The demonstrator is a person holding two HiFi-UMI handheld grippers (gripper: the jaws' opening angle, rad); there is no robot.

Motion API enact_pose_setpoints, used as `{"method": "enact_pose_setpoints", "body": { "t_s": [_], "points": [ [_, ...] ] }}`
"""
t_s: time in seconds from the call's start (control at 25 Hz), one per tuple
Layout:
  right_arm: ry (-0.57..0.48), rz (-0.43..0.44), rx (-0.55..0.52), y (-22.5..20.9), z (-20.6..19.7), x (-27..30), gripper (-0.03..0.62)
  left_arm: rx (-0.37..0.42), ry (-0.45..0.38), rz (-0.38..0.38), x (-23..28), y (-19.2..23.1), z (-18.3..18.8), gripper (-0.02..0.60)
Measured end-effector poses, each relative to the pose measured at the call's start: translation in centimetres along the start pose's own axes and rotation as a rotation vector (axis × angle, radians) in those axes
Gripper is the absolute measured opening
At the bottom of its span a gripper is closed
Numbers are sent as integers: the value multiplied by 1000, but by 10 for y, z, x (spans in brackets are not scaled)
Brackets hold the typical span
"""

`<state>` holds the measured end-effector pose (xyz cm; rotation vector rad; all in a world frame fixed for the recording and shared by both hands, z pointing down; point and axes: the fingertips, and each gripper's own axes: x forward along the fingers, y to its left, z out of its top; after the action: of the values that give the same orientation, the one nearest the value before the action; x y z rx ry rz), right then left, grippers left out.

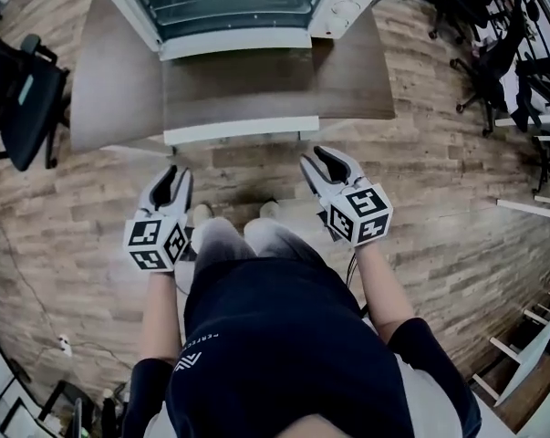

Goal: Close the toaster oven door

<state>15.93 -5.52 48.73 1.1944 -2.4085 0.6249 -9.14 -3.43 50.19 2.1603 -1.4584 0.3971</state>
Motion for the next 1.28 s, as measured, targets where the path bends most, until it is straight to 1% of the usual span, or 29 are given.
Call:
{"method": "enact_pose_setpoints", "body": {
  "t_s": [0.16,0.24,0.48,0.72,0.84,1.04,1.28],
  "points": [
    [20,36,-20,-11,-5,5,151,-12,4,27,1,-8,-6,168],
    [30,46,-19,-15,-7,8,163,-16,18,29,2,-9,-9,191],
    [54,61,-10,-23,-14,19,190,-34,49,35,12,-1,-15,229],
    [81,55,-29,-29,-23,29,191,-38,90,36,26,10,-26,238],
    [92,48,-29,-34,-25,38,191,-28,102,33,34,16,-29,238],
    [110,45,-53,-35,-30,50,190,-30,102,32,44,24,-31,238],
    [113,43,-62,-39,-31,61,191,-20,90,11,59,27,-30,238]
  ]
}}
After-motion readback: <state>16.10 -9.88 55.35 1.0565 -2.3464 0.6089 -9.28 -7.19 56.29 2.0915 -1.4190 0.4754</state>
